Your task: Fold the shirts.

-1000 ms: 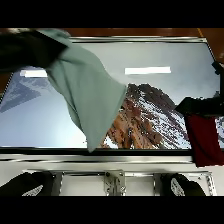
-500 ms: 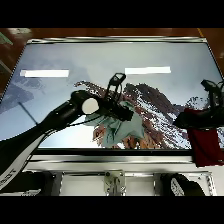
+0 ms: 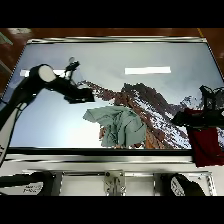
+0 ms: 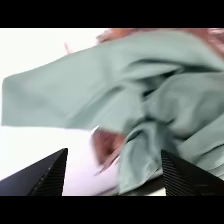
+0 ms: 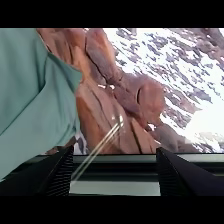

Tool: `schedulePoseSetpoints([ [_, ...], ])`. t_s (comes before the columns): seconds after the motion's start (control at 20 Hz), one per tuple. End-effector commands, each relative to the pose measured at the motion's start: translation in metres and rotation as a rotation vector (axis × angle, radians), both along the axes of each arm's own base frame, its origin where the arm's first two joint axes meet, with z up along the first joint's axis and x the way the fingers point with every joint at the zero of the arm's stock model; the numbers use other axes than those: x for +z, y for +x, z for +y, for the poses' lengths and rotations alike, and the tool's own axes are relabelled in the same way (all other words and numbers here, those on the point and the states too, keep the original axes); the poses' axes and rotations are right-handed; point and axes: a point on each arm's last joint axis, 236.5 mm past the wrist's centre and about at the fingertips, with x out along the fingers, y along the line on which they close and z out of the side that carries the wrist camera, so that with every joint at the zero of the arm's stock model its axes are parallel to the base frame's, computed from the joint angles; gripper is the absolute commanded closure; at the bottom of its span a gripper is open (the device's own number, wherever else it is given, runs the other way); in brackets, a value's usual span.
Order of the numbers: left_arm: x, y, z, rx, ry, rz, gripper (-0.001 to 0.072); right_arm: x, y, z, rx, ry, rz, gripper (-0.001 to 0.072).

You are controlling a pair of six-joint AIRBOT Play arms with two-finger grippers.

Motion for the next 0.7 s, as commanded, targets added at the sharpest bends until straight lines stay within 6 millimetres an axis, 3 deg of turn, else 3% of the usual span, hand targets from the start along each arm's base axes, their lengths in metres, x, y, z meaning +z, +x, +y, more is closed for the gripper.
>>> schedulePoseSetpoints([
  [0.0,-0.033,-0.037,0.073,0.136,-0.022,0.2,-0.0004,-0.02,-0.006,-0.005,-0.015,0.089,0.093,0.0077],
  [0.1,-0.062,-0.049,0.055,0.201,-0.13,0.258,-0.0004,-0.032,-0.004,0.005,-0.017,0.175,0.149,0.0076],
  [0.25,-0.096,-0.046,0.006,0.29,-0.29,0.267,-0.0003,-0.044,0.003,0.022,-0.028,0.291,0.199,0.0076],
  [0.4,-0.12,-0.048,-0.033,0.258,-0.336,0.296,-0.0002,-0.049,0.007,0.029,-0.035,0.34,0.219,0.0076],
  [0.65,-0.145,-0.049,-0.06,0.229,-0.33,0.33,-0.0002,-0.049,0.006,0.03,-0.033,0.346,0.227,0.0076],
])
